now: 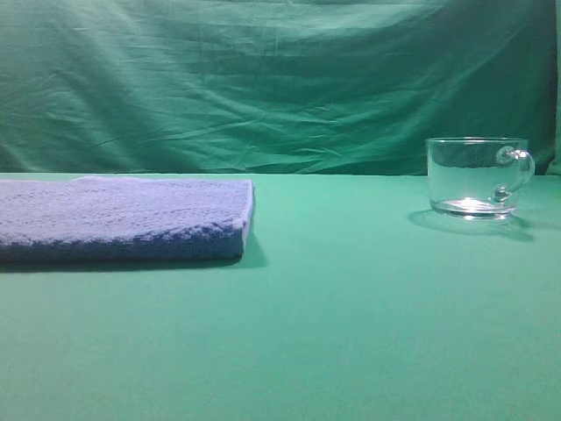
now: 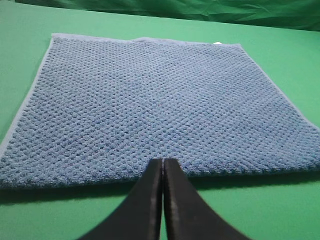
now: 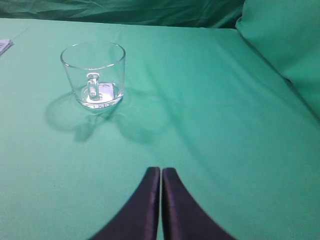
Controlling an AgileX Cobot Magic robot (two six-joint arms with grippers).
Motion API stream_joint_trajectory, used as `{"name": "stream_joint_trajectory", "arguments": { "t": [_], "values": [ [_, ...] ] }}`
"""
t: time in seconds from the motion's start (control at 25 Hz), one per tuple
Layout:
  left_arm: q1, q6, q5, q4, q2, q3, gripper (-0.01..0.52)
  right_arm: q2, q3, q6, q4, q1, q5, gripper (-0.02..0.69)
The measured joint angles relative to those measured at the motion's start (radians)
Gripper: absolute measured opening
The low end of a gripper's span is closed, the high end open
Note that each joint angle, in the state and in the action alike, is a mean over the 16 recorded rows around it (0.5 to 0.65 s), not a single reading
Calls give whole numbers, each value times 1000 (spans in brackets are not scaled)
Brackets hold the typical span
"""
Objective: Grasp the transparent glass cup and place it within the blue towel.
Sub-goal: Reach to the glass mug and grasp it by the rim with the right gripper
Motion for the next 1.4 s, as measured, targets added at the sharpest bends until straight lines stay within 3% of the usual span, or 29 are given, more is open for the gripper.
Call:
{"name": "stream_joint_trajectory", "arguments": {
  "t": [0.48, 1.04, 1.4],
  "values": [
    [0, 0, 0, 0, 0, 0, 0, 0, 0, 0, 3, 0, -19, 0],
    [0, 0, 0, 0, 0, 0, 0, 6, -70, 36, 149, 38, -234, 0],
    [0, 0, 0, 0, 0, 0, 0, 153, -295, -31, 200, 113, -78, 0]
  ]
}}
